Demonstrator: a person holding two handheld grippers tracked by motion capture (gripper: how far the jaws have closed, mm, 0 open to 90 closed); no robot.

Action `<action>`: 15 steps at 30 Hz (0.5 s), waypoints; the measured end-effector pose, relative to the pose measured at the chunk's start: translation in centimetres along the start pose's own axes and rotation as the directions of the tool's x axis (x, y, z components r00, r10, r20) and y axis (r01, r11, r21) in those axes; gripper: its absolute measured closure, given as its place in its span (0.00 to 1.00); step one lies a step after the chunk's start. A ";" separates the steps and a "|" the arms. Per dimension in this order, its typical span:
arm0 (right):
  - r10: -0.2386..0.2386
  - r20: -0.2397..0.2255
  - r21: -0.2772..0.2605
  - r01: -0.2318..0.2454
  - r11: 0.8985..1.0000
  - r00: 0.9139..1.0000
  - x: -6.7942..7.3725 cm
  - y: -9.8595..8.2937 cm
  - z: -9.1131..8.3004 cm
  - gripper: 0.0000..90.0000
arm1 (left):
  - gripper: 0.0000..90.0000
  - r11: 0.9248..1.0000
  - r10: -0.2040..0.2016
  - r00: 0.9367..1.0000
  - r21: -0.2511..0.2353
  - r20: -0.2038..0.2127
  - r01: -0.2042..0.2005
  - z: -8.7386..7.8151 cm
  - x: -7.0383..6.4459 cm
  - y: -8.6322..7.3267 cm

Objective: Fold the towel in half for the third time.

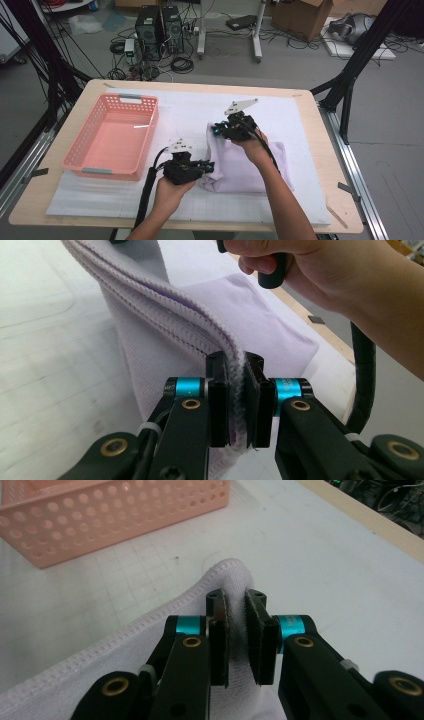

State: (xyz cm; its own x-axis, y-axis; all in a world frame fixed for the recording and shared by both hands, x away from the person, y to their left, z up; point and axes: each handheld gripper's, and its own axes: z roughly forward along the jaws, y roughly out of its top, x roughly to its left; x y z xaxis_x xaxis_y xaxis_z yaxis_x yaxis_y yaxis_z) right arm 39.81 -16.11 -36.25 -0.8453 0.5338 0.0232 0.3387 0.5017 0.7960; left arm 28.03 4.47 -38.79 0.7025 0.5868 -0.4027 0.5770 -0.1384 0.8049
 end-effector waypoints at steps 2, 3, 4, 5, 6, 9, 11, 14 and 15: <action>0.010 0.007 -0.008 -0.010 1.000 1.000 -0.5 -0.5 -0.6 0.90 | 0.91 1.000 0.011 1.000 0.010 0.009 -0.011 0.8 -0.5 0.4; 0.017 0.011 -0.010 -0.017 1.000 1.000 -0.7 -0.8 -0.9 0.90 | 0.91 1.000 0.018 1.000 0.016 0.011 -0.018 1.3 -0.7 0.6; 0.022 0.016 -0.009 -0.022 1.000 1.000 -0.9 -1.1 -1.3 0.90 | 0.91 0.999 0.021 1.000 0.023 0.014 -0.022 1.7 -0.9 0.7; 0.027 0.023 -0.010 -0.026 1.000 0.999 -1.2 -1.4 -1.6 0.90 | 0.91 0.999 0.025 1.000 0.029 0.016 -0.026 2.2 -1.2 0.9; 0.032 0.027 -0.013 -0.032 0.999 0.999 -1.4 -1.7 -1.9 0.90 | 0.91 0.999 0.029 0.999 0.036 0.020 -0.030 2.7 -1.4 1.0; 0.050 0.041 -0.018 -0.049 0.999 0.998 -2.2 -2.9 -2.8 0.90 | 0.91 0.998 0.037 0.999 0.054 0.027 -0.038 4.2 -2.0 1.2; 0.064 0.053 -0.019 -0.063 0.998 0.997 -2.7 -3.7 -3.4 0.90 | 0.91 0.997 0.038 0.999 0.062 0.033 -0.040 5.2 -2.4 1.3; 0.081 0.067 -0.022 -0.079 0.997 0.994 -3.4 -4.9 -4.2 0.90 | 0.91 0.996 0.048 0.998 0.073 0.038 -0.051 6.5 -2.9 1.3; 0.088 0.070 -0.020 -0.087 0.996 0.994 -3.6 -5.2 -4.5 0.90 | 0.91 0.996 0.050 0.998 0.075 0.040 -0.053 6.9 -3.1 1.3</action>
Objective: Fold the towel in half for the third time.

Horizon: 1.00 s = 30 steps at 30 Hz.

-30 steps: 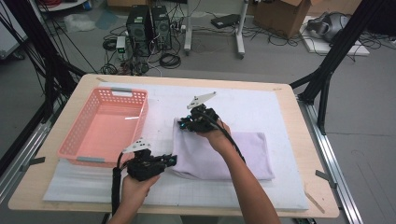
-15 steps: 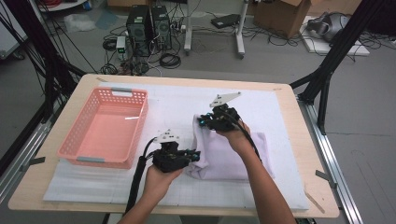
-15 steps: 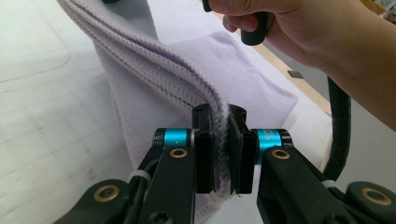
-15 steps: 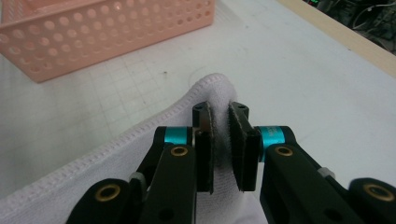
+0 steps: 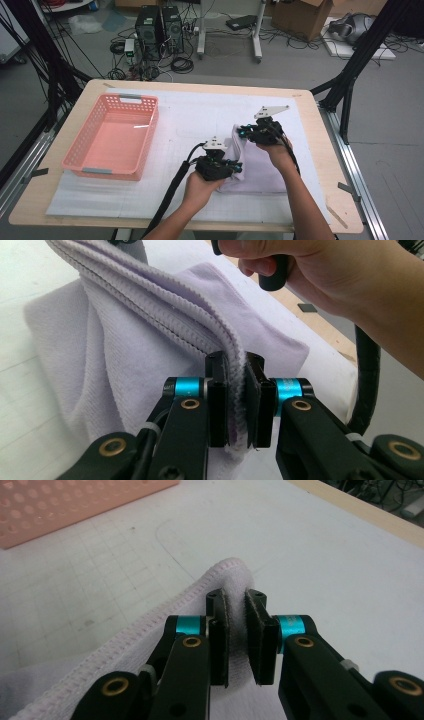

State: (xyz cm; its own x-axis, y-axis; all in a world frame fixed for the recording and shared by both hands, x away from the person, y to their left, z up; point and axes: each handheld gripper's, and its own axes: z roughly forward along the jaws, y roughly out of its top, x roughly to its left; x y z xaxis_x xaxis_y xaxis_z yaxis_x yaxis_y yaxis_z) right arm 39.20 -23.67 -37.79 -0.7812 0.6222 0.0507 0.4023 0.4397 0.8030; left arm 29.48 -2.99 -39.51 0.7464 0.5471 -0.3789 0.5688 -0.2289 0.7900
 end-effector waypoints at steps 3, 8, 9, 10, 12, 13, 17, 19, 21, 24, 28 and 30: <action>0.014 0.018 0.000 -0.014 1.000 1.000 -0.7 -1.0 -0.6 0.90 | 0.90 1.000 0.003 1.000 0.008 -0.001 -0.003 1.2 -0.3 -0.1; 0.024 0.050 0.012 -0.024 1.000 0.998 -1.7 -2.4 -1.6 0.90 | 0.85 1.000 0.006 1.000 0.005 0.002 -0.006 2.4 -0.6 -0.2; 0.028 0.054 0.011 -0.029 1.000 0.998 -1.9 -2.7 -1.7 0.90 | 0.82 1.000 0.010 1.000 0.002 0.004 -0.010 2.5 -0.6 -0.2; 0.038 0.059 0.018 -0.040 0.999 0.998 -2.1 -3.0 -1.9 0.90 | 0.78 1.000 0.014 1.000 -0.003 0.008 -0.014 2.5 -0.7 -0.2; 0.043 0.068 0.022 -0.045 0.999 0.997 -2.6 -3.5 -2.2 0.91 | 0.68 0.999 0.029 0.999 -0.020 0.015 -0.029 2.2 -0.8 -0.2; 0.049 0.073 0.021 -0.051 0.998 0.996 -2.7 -3.7 -2.3 0.91 | 0.63 0.999 0.041 0.999 -0.030 0.023 -0.041 2.0 -0.8 -0.1; 0.067 0.089 0.027 -0.070 0.997 0.994 -3.3 -4.2 -2.6 0.91 | 0.51 0.994 0.085 0.996 -0.065 0.014 -0.084 0.5 -0.7 0.0; 0.064 0.102 0.033 -0.067 0.997 0.993 -3.3 -4.2 -2.7 0.91 | 0.49 0.991 0.103 0.995 -0.080 -0.008 -0.103 -0.4 -0.3 -0.1; 0.051 0.116 0.045 -0.057 0.997 0.992 -3.5 -4.4 -2.9 0.91 | 0.49 0.989 0.114 0.993 -0.090 -0.030 -0.116 -1.4 0.3 -0.5; 0.059 0.140 0.041 -0.065 0.997 0.988 -3.8 -4.7 -3.5 0.91 | 0.48 0.988 0.112 0.992 -0.098 -0.064 -0.118 -2.6 1.6 -1.3; 0.063 0.171 0.055 -0.074 0.996 0.983 -4.2 -5.4 -4.3 0.90 | 0.46 0.989 0.091 0.991 -0.110 -0.097 -0.102 -3.9 3.4 -2.7; 0.079 0.184 0.048 -0.089 0.995 0.980 -4.4 -5.9 -4.6 0.87 | 0.45 0.988 0.091 0.989 -0.111 -0.116 -0.104 -4.4 4.1 -3.3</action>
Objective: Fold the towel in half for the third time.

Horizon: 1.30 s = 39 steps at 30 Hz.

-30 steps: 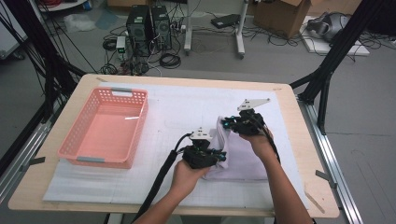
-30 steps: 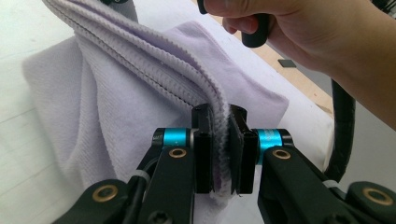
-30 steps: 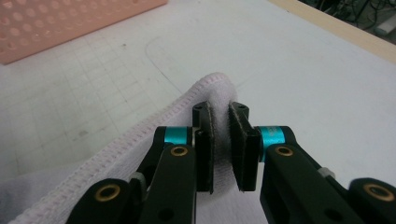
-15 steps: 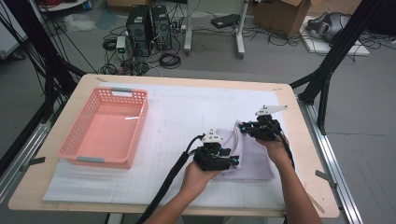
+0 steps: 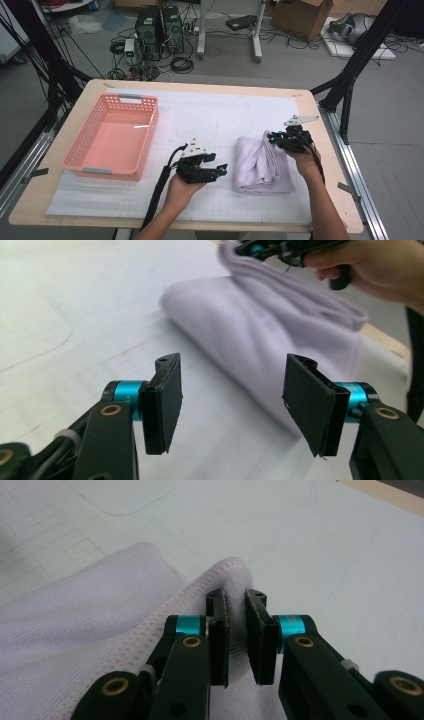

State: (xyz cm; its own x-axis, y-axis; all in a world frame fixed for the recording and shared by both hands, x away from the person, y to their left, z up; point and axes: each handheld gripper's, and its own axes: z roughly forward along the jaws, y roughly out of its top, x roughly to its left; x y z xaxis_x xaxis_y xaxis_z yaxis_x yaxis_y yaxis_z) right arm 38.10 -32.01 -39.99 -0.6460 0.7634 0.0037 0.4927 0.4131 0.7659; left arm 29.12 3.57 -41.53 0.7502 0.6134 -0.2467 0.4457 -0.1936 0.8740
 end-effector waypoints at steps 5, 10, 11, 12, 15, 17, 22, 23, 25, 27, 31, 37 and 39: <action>0.076 0.058 -0.041 -0.074 0.996 0.995 -0.4 -0.9 -1.7 0.71 | 0.43 1.000 0.000 1.000 -0.013 -0.021 0.000 -1.2 1.2 -1.3; 0.103 0.129 -0.080 -0.093 0.992 0.986 0.0 -2.4 -4.8 0.63 | 0.42 1.000 0.000 0.999 -0.019 -0.041 -0.001 -2.4 2.2 -2.3; 0.100 0.131 -0.087 -0.089 0.992 0.986 0.4 -2.8 -5.4 0.62 | 0.42 1.000 0.003 0.999 -0.017 -0.047 -0.003 -2.7 2.5 -2.4; 0.098 0.136 -0.085 -0.086 0.993 0.986 0.8 -3.2 -5.9 0.61 | 0.42 1.000 0.002 0.999 -0.020 -0.050 -0.003 -2.9 2.6 -2.6; 0.085 0.147 -0.059 -0.077 0.995 0.986 2.3 -4.7 -6.9 0.60 | 0.42 1.000 0.005 0.998 -0.023 -0.057 -0.006 -3.6 3.0 -3.0; 0.099 0.128 -0.057 -0.092 0.994 0.987 3.4 -5.7 -7.4 0.62 | 0.42 1.000 0.004 0.998 -0.022 -0.059 -0.006 -3.9 3.2 -3.2; 0.126 0.074 -0.050 -0.122 0.991 0.989 5.5 -7.3 -7.7 0.65 | 0.42 1.000 0.007 0.997 -0.028 -0.071 -0.009 -4.8 3.7 -3.4; 0.124 0.069 -0.039 -0.121 0.992 0.990 5.8 -7.6 -7.5 0.66 | 0.42 1.000 0.005 0.998 -0.031 -0.070 -0.007 -4.9 3.8 -3.4; 0.136 0.053 -0.010 -0.136 0.991 0.989 6.0 -8.0 -6.9 0.68 | 0.42 0.999 -0.003 0.998 -0.040 -0.066 0.000 -5.1 3.9 -3.5; 0.151 0.036 0.031 -0.152 0.988 0.988 6.1 -8.2 -6.3 0.71 | 0.42 0.999 -0.004 0.998 -0.047 -0.064 0.001 -5.2 4.0 -3.6; 0.160 -0.010 0.045 -0.159 0.986 0.987 6.2 -8.8 -5.6 0.96 | 0.42 0.998 -0.016 0.998 -0.057 -0.057 0.012 -5.4 4.0 -4.0; 0.127 0.099 0.031 -0.131 0.991 0.987 6.5 -8.5 -7.6 0.97 | 0.42 0.998 -0.016 0.998 -0.060 -0.058 0.012 -5.6 3.7 -4.2; 0.148 0.111 0.037 -0.153 0.988 0.983 6.1 -8.9 -8.0 0.92 | 0.42 0.998 -0.018 0.998 -0.059 -0.057 0.014 -5.5 3.7 -4.3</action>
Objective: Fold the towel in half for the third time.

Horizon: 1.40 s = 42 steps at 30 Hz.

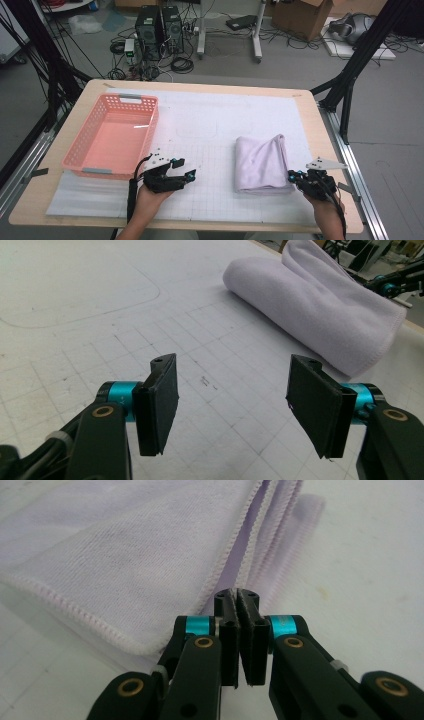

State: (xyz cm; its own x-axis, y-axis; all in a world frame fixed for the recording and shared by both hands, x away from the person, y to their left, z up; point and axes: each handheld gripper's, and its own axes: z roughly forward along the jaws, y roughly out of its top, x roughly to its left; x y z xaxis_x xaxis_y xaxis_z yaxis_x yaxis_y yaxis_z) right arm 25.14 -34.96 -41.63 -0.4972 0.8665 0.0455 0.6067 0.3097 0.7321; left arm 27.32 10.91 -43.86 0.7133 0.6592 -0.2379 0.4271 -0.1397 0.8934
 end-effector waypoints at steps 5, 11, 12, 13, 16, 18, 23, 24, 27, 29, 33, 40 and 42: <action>0.042 -0.012 -0.074 -0.042 0.996 0.999 -0.1 -0.1 -0.9 0.78 | 0.42 1.000 -0.001 1.000 -0.001 -0.004 0.001 0.0 -0.1 -0.1; -0.031 -0.051 -0.120 0.025 0.992 0.998 1.5 0.8 -0.1 0.75 | 0.42 1.000 -0.008 1.000 -0.003 -0.005 0.008 0.0 0.0 -0.1; -0.035 -0.055 -0.122 0.029 0.992 0.998 1.7 1.0 0.1 0.76 | 0.42 1.000 -0.007 1.000 -0.002 -0.004 0.007 0.0 0.0 -0.1; -0.030 -0.050 -0.106 0.025 0.994 0.998 1.9 1.2 0.4 0.75 | 0.42 1.000 -0.006 1.000 -0.002 -0.005 0.006 0.0 0.0 -0.1; -0.020 -0.012 -0.005 0.020 1.000 1.000 1.9 1.0 2.3 0.70 | 0.42 1.000 -0.005 1.000 0.005 -0.002 0.005 0.1 -0.1 -0.2; 0.011 -0.021 0.003 -0.011 1.000 1.000 1.5 0.5 3.1 0.71 | 0.42 1.000 -0.007 1.000 0.008 0.000 0.007 0.1 -0.2 -0.3; -0.028 0.025 0.022 0.027 0.999 0.999 1.5 0.5 1.8 0.96 | 0.42 1.000 -0.009 1.000 0.012 -0.002 0.009 0.2 -0.2 -0.4; -0.021 0.040 0.024 0.020 1.000 0.999 1.3 0.4 1.4 0.96 | 0.42 1.000 -0.008 1.000 0.012 -0.002 0.008 0.2 -0.2 -0.4; 0.025 0.076 0.051 -0.029 0.998 0.997 0.7 -0.2 0.4 0.93 | 0.42 1.000 -0.009 1.000 0.008 -0.002 0.009 0.2 -0.1 -0.4; 0.057 0.074 0.069 -0.062 0.996 0.996 0.3 -0.6 0.3 0.85 | 0.42 1.000 -0.010 1.000 0.009 -0.005 0.010 0.2 -0.1 -0.4; 0.083 0.057 -0.053 -0.079 0.995 0.995 0.0 -0.3 -0.8 0.73 | 0.42 1.000 -0.007 1.000 0.007 -0.004 0.007 0.2 0.0 -0.4; 0.045 0.029 0.008 -0.045 0.999 0.999 0.4 -0.5 1.5 0.78 | 0.42 1.000 -0.002 1.000 0.005 -0.008 0.002 0.1 0.0 -0.3; 0.051 0.007 0.019 -0.051 0.999 0.999 0.3 -0.6 1.5 0.93 | 0.42 1.000 -0.007 1.000 0.003 -0.010 0.007 0.1 -0.1 -0.3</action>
State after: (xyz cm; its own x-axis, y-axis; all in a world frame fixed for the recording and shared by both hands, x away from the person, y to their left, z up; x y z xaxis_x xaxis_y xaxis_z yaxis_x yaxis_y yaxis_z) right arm 25.55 -34.30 -43.05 -0.4616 0.8837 0.0779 0.6425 0.2725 0.7162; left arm 27.19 10.84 -44.18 0.7046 0.6678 -0.2402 0.4337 -0.1372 0.8906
